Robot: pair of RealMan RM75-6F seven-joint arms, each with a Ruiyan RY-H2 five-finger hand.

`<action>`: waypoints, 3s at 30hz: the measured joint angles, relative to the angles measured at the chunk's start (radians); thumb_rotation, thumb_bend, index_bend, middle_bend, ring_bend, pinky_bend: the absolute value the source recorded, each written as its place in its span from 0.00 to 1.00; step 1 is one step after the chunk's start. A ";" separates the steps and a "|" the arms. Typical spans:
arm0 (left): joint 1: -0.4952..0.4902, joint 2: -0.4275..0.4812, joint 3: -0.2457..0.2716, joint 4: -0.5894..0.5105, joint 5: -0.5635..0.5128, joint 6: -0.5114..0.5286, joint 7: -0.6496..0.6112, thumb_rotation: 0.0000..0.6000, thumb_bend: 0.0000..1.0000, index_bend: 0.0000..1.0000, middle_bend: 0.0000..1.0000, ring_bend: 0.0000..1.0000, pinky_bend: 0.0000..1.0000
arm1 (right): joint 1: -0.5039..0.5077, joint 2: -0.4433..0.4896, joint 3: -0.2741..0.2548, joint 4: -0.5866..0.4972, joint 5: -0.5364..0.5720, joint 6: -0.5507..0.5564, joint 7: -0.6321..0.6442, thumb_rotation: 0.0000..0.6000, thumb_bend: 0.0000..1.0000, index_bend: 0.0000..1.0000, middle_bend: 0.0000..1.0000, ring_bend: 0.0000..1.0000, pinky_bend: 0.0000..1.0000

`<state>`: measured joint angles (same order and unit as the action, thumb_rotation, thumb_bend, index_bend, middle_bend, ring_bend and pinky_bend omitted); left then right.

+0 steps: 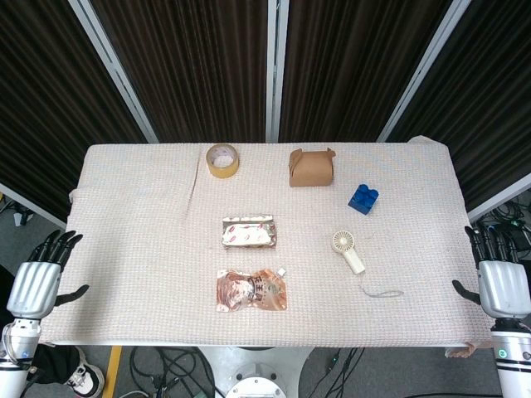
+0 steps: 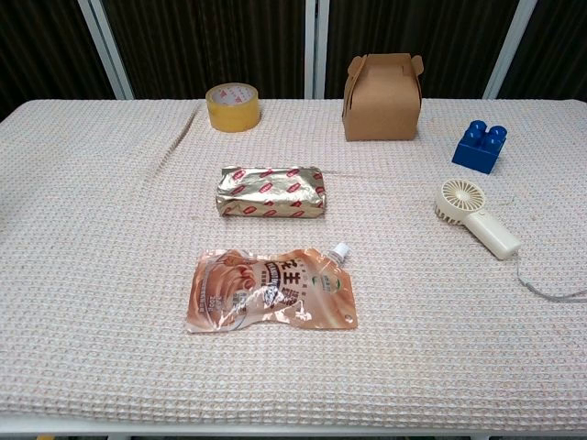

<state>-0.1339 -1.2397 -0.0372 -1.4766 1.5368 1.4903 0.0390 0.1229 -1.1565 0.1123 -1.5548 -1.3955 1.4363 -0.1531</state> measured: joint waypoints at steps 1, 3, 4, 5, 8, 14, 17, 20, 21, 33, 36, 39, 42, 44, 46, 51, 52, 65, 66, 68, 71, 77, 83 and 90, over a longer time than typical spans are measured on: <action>0.000 0.000 0.001 0.000 -0.002 -0.004 0.002 1.00 0.03 0.12 0.10 0.05 0.22 | 0.000 0.000 -0.001 0.000 0.000 -0.001 0.000 1.00 0.06 0.00 0.00 0.00 0.00; -0.001 0.002 0.005 -0.004 -0.005 -0.014 0.008 1.00 0.03 0.12 0.10 0.05 0.22 | 0.001 -0.001 -0.002 -0.001 0.001 -0.006 -0.001 1.00 0.06 0.00 0.00 0.00 0.00; -0.002 0.003 0.007 -0.007 -0.005 -0.016 0.009 1.00 0.03 0.12 0.10 0.05 0.22 | 0.002 -0.001 -0.003 -0.001 0.002 -0.009 -0.002 1.00 0.06 0.00 0.00 0.00 0.00; -0.002 0.004 0.009 -0.009 -0.004 -0.018 0.010 1.00 0.03 0.12 0.10 0.05 0.22 | 0.002 -0.002 -0.005 -0.001 0.003 -0.014 -0.004 1.00 0.06 0.00 0.00 0.00 0.00; -0.004 0.004 0.009 -0.009 -0.001 -0.019 0.009 1.00 0.03 0.12 0.10 0.05 0.22 | 0.006 -0.004 -0.008 -0.002 0.005 -0.024 -0.009 1.00 0.06 0.00 0.00 0.00 0.00; -0.008 0.008 0.012 -0.014 0.009 -0.023 0.007 1.00 0.03 0.12 0.10 0.05 0.22 | 0.012 -0.010 -0.015 -0.006 -0.007 -0.031 -0.017 1.00 0.06 0.00 0.00 0.00 0.00; -0.010 0.009 0.012 -0.015 0.012 -0.022 0.006 1.00 0.03 0.12 0.10 0.05 0.21 | 0.013 -0.011 -0.015 -0.012 -0.008 -0.032 -0.020 1.00 0.06 0.00 0.00 0.00 0.00; -0.015 0.009 0.006 -0.015 0.010 -0.024 0.002 1.00 0.03 0.12 0.10 0.05 0.21 | 0.017 -0.016 -0.014 -0.017 -0.005 -0.037 -0.024 1.00 0.08 0.00 0.00 0.00 0.00; -0.016 0.008 0.005 -0.013 0.010 -0.025 0.001 1.00 0.03 0.12 0.10 0.05 0.21 | 0.018 -0.018 -0.015 -0.017 -0.004 -0.041 -0.026 1.00 0.11 0.00 0.00 0.00 0.00; -0.020 -0.016 0.024 0.019 0.005 -0.057 -0.008 1.00 0.03 0.12 0.10 0.05 0.21 | 0.043 -0.006 -0.016 -0.058 0.006 -0.085 -0.053 1.00 0.85 0.00 0.34 0.51 0.55; -0.022 -0.017 0.026 0.018 0.011 -0.058 -0.010 1.00 0.03 0.12 0.10 0.05 0.21 | 0.054 -0.002 -0.023 -0.067 0.008 -0.119 -0.053 1.00 0.97 0.00 0.66 0.72 0.71; -0.024 -0.016 0.027 0.019 0.016 -0.057 -0.010 1.00 0.03 0.12 0.10 0.05 0.21 | 0.069 -0.006 -0.031 -0.068 0.007 -0.151 -0.079 1.00 1.00 0.00 0.73 0.76 0.73; -0.024 -0.016 0.028 0.021 0.014 -0.058 -0.014 1.00 0.03 0.12 0.10 0.05 0.21 | 0.086 -0.035 -0.038 -0.056 0.000 -0.166 -0.112 1.00 1.00 0.00 0.80 0.78 0.73; -0.024 -0.016 0.029 0.024 0.014 -0.059 -0.016 1.00 0.03 0.12 0.10 0.05 0.21 | 0.100 -0.060 -0.044 -0.045 -0.010 -0.182 -0.113 1.00 1.00 0.00 0.83 0.79 0.73; -0.024 -0.017 0.030 0.027 0.013 -0.061 -0.019 1.00 0.03 0.12 0.10 0.05 0.21 | 0.114 -0.076 -0.048 -0.038 -0.016 -0.202 -0.118 1.00 1.00 0.00 0.84 0.81 0.73; -0.024 -0.023 0.032 0.041 0.008 -0.067 -0.029 1.00 0.03 0.12 0.10 0.05 0.21 | 0.154 -0.118 -0.055 -0.034 -0.004 -0.280 -0.147 1.00 1.00 0.00 0.87 0.81 0.73; -0.024 -0.023 0.032 0.043 0.007 -0.068 -0.030 1.00 0.03 0.12 0.10 0.05 0.21 | 0.162 -0.126 -0.057 -0.034 0.003 -0.296 -0.156 1.00 1.00 0.00 0.88 0.82 0.73; -0.026 -0.026 0.028 0.072 -0.011 -0.081 -0.050 1.00 0.03 0.12 0.10 0.05 0.21 | 0.235 -0.233 -0.073 0.011 0.123 -0.432 -0.263 1.00 1.00 0.01 0.88 0.82 0.73; -0.026 -0.027 0.028 0.074 -0.012 -0.083 -0.052 1.00 0.03 0.12 0.10 0.05 0.21 | 0.241 -0.236 -0.073 0.014 0.129 -0.438 -0.263 1.00 1.00 0.01 0.88 0.82 0.73; -0.026 -0.029 0.029 0.079 -0.012 -0.085 -0.058 1.00 0.03 0.12 0.10 0.05 0.21 | 0.252 -0.244 -0.071 0.021 0.140 -0.449 -0.264 1.00 1.00 0.01 0.88 0.82 0.73; -0.027 -0.031 0.029 0.089 -0.014 -0.087 -0.065 1.00 0.03 0.12 0.10 0.05 0.21 | 0.262 -0.255 -0.068 0.027 0.152 -0.453 -0.272 1.00 1.00 0.01 0.88 0.82 0.73; -0.025 -0.033 0.025 0.099 -0.021 -0.085 -0.072 1.00 0.03 0.12 0.10 0.05 0.21 | 0.276 -0.269 -0.066 0.033 0.170 -0.456 -0.288 1.00 1.00 0.01 0.89 0.82 0.73; -0.024 -0.035 0.022 0.107 -0.028 -0.085 -0.080 1.00 0.03 0.12 0.10 0.05 0.21 | 0.290 -0.283 -0.069 0.045 0.201 -0.469 -0.302 1.00 1.00 0.01 0.89 0.82 0.73; -0.023 -0.035 0.018 0.114 -0.026 -0.076 -0.090 1.00 0.03 0.12 0.10 0.05 0.21 | 0.298 -0.289 -0.074 0.043 0.205 -0.458 -0.315 1.00 1.00 0.01 0.89 0.82 0.73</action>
<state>-0.1568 -1.2743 -0.0192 -1.3625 1.5108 1.4143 -0.0506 0.4214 -1.4452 0.0386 -1.5114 -1.1908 0.9779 -0.4682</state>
